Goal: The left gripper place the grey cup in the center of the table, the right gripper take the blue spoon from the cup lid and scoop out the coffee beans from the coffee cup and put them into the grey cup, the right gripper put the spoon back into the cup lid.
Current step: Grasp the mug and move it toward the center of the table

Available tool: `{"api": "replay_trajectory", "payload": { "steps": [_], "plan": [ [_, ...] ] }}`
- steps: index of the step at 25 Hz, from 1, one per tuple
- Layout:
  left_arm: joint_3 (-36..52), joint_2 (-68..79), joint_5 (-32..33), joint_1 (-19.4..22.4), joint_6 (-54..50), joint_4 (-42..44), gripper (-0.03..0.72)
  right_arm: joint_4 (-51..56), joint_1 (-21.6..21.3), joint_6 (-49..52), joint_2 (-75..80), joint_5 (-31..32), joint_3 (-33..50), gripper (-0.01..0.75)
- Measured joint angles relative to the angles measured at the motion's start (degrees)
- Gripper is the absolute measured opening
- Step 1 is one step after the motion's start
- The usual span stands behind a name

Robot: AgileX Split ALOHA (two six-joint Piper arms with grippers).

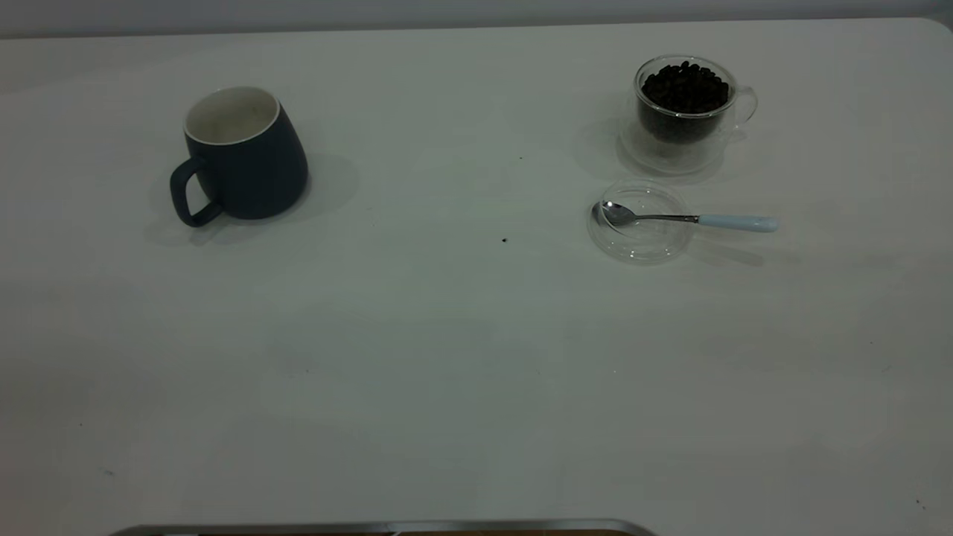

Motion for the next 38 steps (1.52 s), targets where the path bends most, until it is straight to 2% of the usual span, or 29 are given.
{"api": "replay_trajectory", "payload": {
  "steps": [17,23,26,29,34,38],
  "plan": [
    [0.00,0.00,-0.05,0.00,-0.68,0.00,0.567,0.00,0.00,-0.07,0.00,0.00,0.00,0.588],
    [-0.05,3.64,0.54,0.00,-9.18,2.03,0.567,0.00,0.00,0.00,0.00,0.00,0.00,0.588],
    [-1.24,12.37,-0.86,0.00,-13.89,3.99,0.567,0.00,0.00,0.00,0.00,0.00,0.00,0.588],
    [-4.45,25.78,-5.37,0.00,-16.07,6.91,0.567,0.00,0.00,0.00,0.00,0.00,0.00,0.588],
    [-13.74,48.81,-13.17,0.00,-19.06,14.25,0.567,0.00,0.00,-0.05,0.00,0.00,0.00,0.588],
    [-21.93,65.20,-14.37,0.28,-22.54,21.43,0.567,0.00,0.00,-0.05,0.00,0.00,0.00,0.588]
  ]
}}
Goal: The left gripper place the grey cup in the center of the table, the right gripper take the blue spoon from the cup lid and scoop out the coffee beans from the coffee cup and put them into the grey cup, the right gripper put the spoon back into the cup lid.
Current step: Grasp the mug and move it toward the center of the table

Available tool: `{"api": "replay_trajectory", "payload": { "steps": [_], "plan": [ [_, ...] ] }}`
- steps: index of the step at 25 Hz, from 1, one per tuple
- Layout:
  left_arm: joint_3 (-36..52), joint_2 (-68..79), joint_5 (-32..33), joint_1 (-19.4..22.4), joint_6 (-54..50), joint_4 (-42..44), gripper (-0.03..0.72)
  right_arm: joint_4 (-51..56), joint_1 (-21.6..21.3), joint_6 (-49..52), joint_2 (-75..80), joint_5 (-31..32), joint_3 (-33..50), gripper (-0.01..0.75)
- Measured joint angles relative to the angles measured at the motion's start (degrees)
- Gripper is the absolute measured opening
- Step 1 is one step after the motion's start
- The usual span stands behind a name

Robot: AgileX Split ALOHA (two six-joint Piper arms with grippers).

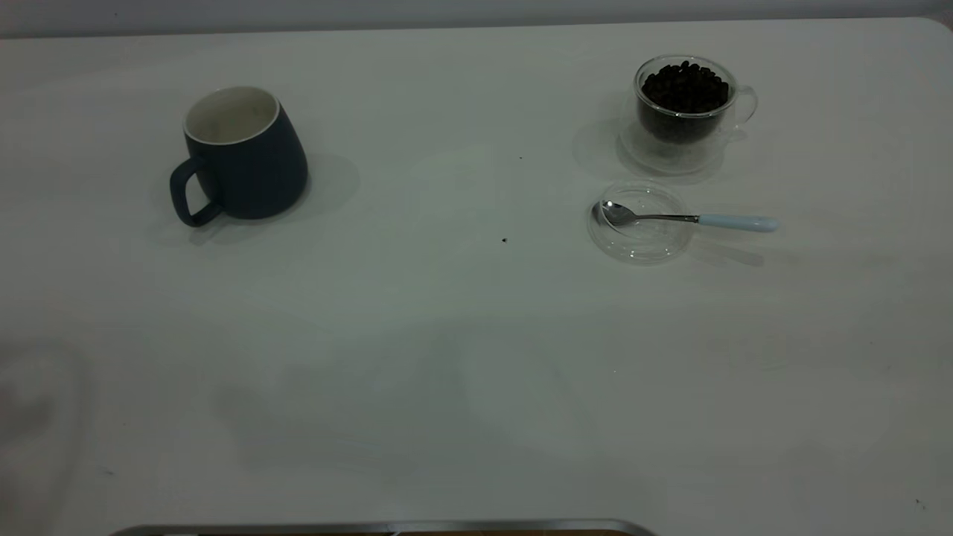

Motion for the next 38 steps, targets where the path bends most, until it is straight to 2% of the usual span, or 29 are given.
{"api": "replay_trajectory", "payload": {
  "steps": [3,7,11,15,20,25,28,33,38],
  "plan": [
    [-4.50,8.64,-3.01,3.57,-1.23,1.91,0.567,0.00,0.00,0.00,0.00,0.00,0.00,0.588],
    [-9.50,18.57,-10.00,12.04,2.48,-2.04,0.559,0.00,0.00,0.00,0.00,0.00,0.00,0.588],
    [-16.35,29.33,-13.39,18.78,15.33,-11.89,0.534,0.00,0.00,0.00,0.00,0.00,0.00,0.588],
    [-24.39,40.06,-13.90,21.68,28.89,-22.72,0.518,0.00,0.00,0.00,0.00,0.00,0.00,0.588],
    [-34.01,51.72,-13.06,21.10,45.70,-30.36,0.514,-0.01,0.00,0.00,0.00,0.00,0.00,0.588],
    [-39.86,61.57,-12.05,17.92,57.32,-31.14,0.514,-0.01,0.00,0.00,0.00,0.00,0.00,0.588],
    [-40.61,66.37,-15.04,15.45,62.94,-31.33,0.514,-0.01,0.00,0.00,0.00,0.00,0.00,0.588],
    [-40.86,71.58,-21.50,11.54,66.73,-31.41,0.514,-0.01,0.00,0.01,0.00,0.00,0.00,0.588],
    [-40.86,73.39,-22.93,8.98,67.38,-32.39,0.514,-0.01,0.00,0.01,0.00,0.00,0.00,0.588]
  ]
}}
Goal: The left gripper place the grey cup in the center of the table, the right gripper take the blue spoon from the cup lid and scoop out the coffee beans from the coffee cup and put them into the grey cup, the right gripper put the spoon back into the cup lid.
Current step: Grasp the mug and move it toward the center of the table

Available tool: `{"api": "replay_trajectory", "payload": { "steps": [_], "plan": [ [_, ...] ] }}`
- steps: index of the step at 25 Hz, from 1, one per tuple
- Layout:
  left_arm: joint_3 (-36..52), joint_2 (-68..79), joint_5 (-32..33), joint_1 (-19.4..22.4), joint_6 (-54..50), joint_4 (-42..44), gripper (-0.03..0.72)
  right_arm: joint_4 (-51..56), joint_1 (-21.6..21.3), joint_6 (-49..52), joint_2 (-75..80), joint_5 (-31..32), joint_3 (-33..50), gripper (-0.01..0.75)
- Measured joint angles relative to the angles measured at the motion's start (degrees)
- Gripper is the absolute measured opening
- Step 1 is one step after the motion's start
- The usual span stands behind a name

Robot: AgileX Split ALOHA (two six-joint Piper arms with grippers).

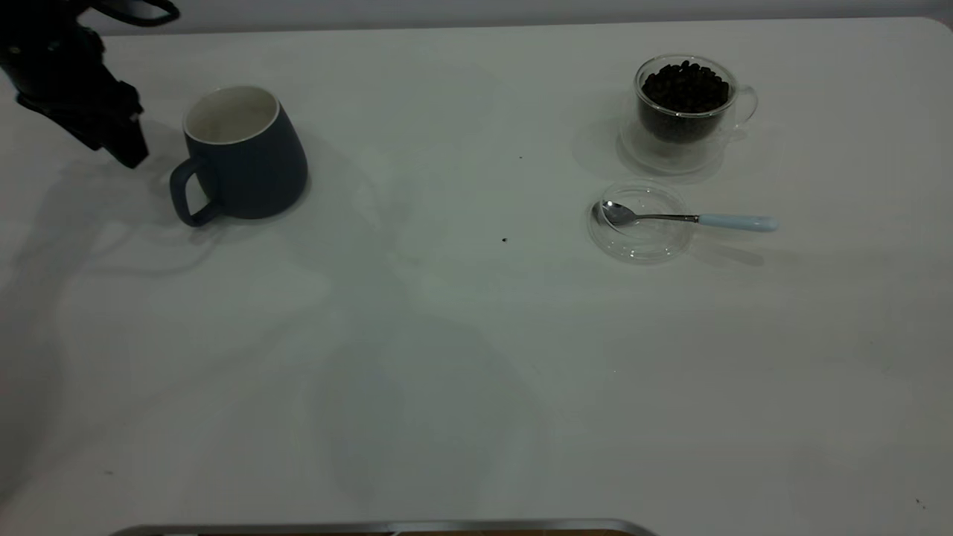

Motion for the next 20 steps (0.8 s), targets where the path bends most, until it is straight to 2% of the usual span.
{"api": "replay_trajectory", "payload": {
  "steps": [3,11,20],
  "plan": [
    [-0.04,0.88,-2.91,-1.54,3.28,0.00,0.514,0.00,0.00,0.00,0.00,0.00,0.00,0.588],
    [-0.11,2.53,-5.31,-5.92,23.35,0.00,0.513,0.00,0.00,0.00,0.00,0.00,0.00,0.588],
    [-0.11,4.49,-8.23,-8.61,30.19,-2.62,0.513,-0.05,0.00,0.00,0.00,0.00,0.00,0.588]
  ]
}}
